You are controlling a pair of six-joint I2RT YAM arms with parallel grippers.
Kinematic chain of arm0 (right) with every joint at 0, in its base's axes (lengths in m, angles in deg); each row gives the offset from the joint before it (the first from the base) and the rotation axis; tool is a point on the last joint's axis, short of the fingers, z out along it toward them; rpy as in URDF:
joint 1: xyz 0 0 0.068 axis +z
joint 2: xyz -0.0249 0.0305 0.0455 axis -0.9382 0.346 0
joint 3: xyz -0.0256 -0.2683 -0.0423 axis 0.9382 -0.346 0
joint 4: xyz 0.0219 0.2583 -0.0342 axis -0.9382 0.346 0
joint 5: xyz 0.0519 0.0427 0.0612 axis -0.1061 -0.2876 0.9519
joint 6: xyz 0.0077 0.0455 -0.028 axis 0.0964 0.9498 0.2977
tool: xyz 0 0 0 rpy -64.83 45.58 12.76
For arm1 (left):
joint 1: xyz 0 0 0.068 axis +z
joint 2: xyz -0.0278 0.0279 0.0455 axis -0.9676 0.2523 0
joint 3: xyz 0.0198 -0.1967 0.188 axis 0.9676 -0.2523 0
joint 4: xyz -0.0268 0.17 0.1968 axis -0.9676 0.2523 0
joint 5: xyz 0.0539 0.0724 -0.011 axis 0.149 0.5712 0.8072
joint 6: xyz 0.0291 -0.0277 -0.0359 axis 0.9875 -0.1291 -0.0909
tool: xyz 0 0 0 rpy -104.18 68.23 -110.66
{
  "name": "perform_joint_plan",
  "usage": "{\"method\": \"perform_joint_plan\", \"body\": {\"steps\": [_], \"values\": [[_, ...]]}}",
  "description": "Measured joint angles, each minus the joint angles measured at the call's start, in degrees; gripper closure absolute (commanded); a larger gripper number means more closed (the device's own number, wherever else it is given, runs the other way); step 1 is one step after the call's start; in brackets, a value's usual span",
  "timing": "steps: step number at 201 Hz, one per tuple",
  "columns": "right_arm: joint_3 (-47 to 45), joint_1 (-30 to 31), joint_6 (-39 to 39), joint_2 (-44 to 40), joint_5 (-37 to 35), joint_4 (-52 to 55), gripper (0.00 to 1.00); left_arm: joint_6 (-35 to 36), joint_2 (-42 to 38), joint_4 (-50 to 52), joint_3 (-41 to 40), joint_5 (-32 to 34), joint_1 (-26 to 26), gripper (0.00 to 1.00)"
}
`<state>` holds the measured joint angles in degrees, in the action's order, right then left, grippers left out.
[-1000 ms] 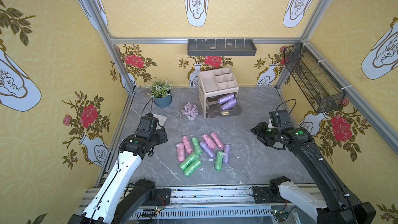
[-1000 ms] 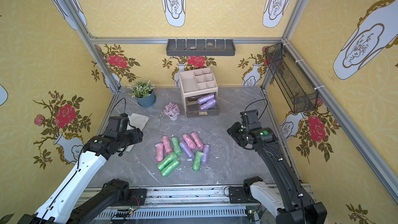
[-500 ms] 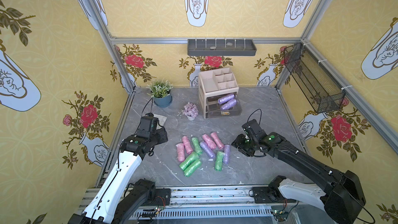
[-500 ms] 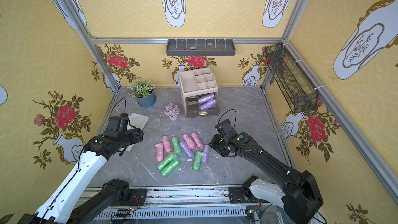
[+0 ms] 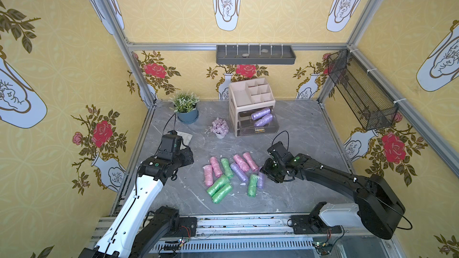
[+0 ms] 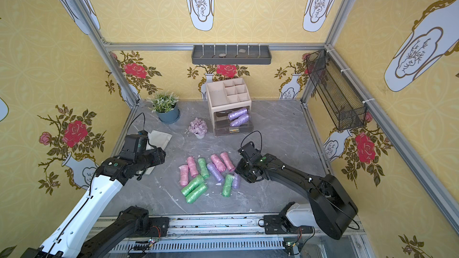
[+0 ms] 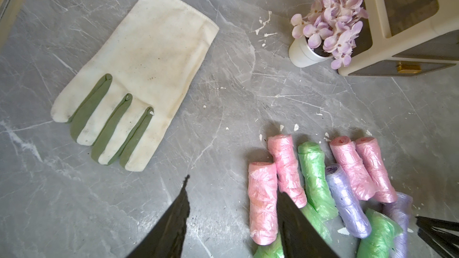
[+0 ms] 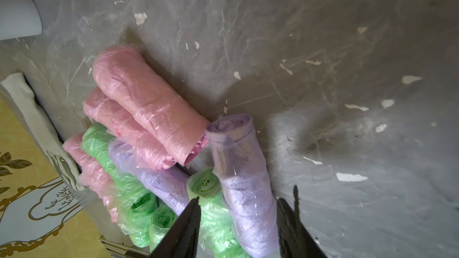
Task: Sort the rolls of trash bags by color and place them into the drawer
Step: Pick up the roll of trash bags from the center of the board.
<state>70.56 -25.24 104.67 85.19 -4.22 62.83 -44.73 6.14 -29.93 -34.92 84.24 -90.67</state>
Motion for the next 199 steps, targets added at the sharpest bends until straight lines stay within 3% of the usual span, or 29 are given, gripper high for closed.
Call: {"method": "perform_joint_plan", "body": {"steps": [81, 199], "values": [[-0.1, 0.0, -0.2, 7.3, 2.2, -2.3, 0.49, 0.0, -0.3, 0.0, -0.2, -0.3, 0.0, 0.41], [0.0, 0.0, -1.1, 4.3, -1.0, 4.7, 0.50, 0.0, -0.7, 0.0, -0.2, -0.3, 0.0, 0.41]]}}
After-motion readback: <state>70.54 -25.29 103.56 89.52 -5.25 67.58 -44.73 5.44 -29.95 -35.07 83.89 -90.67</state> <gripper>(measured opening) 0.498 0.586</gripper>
